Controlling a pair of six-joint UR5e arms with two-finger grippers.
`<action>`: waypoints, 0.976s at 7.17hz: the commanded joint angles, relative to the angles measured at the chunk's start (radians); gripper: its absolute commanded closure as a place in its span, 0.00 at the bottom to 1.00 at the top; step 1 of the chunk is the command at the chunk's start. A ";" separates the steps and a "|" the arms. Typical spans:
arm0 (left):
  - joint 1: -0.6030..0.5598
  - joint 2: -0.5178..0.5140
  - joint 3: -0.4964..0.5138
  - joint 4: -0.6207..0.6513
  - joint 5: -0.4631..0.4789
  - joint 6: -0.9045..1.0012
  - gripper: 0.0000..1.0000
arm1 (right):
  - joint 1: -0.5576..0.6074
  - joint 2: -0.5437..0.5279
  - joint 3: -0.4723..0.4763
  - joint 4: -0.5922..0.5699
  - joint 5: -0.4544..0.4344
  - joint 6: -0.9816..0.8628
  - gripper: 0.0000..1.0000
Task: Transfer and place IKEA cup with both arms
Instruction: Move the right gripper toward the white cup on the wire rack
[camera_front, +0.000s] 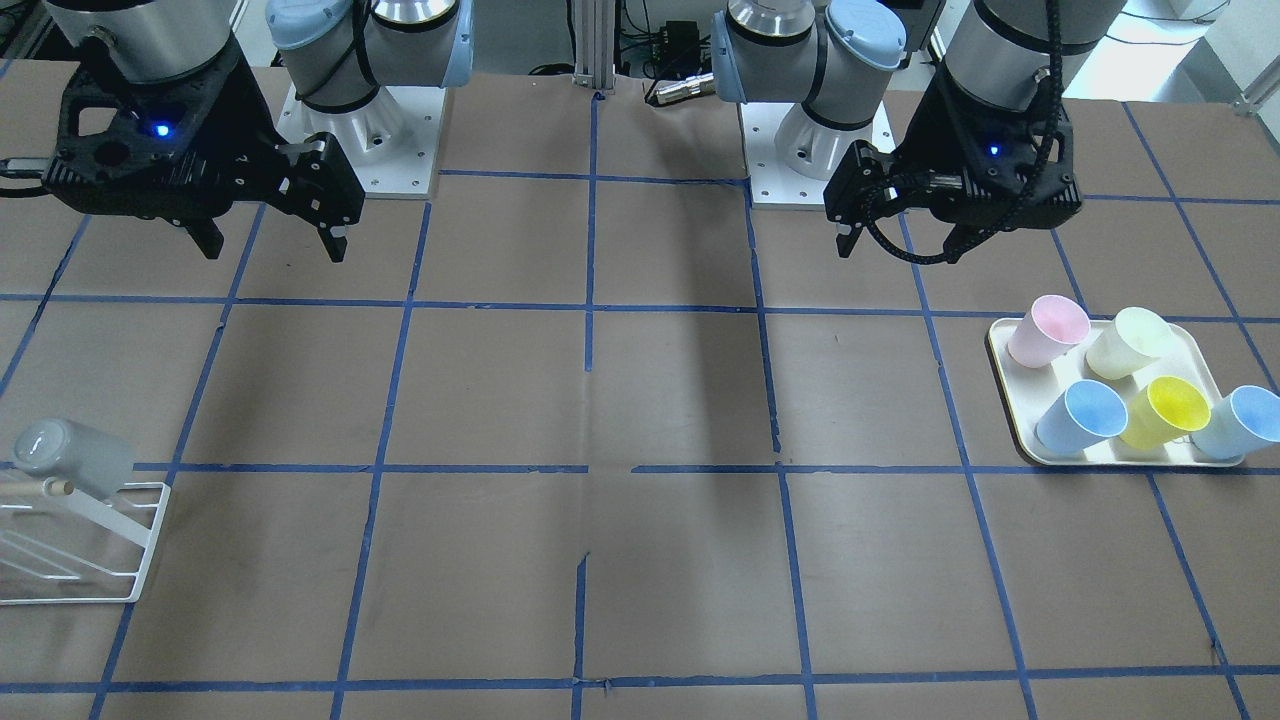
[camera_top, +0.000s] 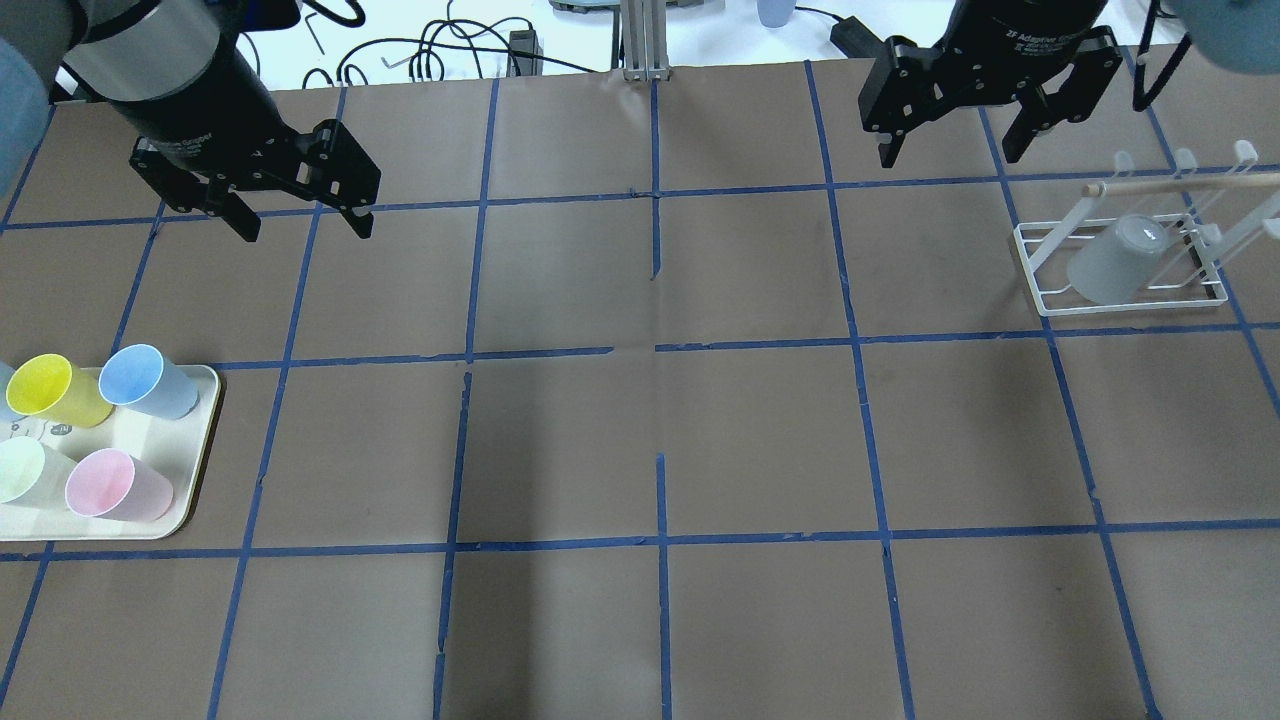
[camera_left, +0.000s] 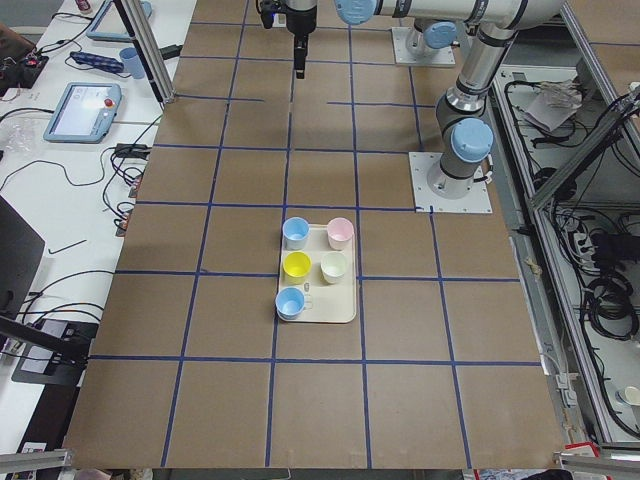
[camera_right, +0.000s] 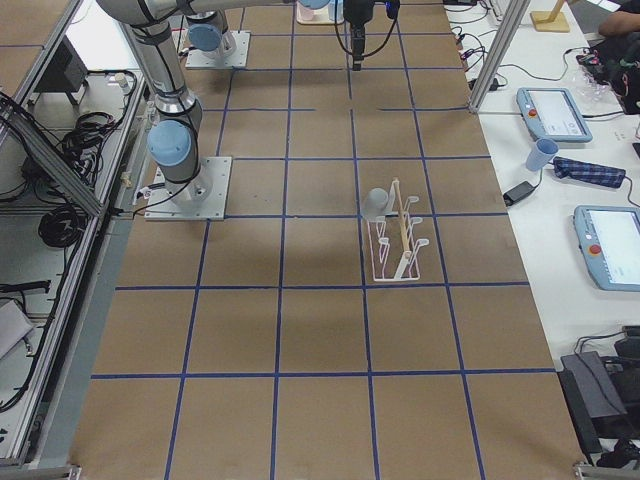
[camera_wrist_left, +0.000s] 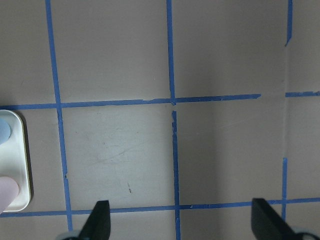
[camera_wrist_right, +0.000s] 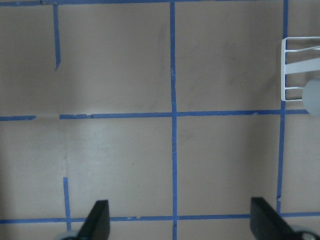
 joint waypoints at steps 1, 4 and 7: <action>0.000 0.000 -0.002 0.000 0.000 0.000 0.00 | -0.001 0.000 -0.001 0.002 0.000 0.000 0.00; 0.000 0.000 -0.002 0.000 0.000 0.000 0.00 | -0.014 0.000 -0.003 0.002 0.000 -0.011 0.00; 0.000 0.000 -0.002 0.000 0.000 0.000 0.00 | -0.132 0.000 -0.003 -0.003 0.000 -0.131 0.00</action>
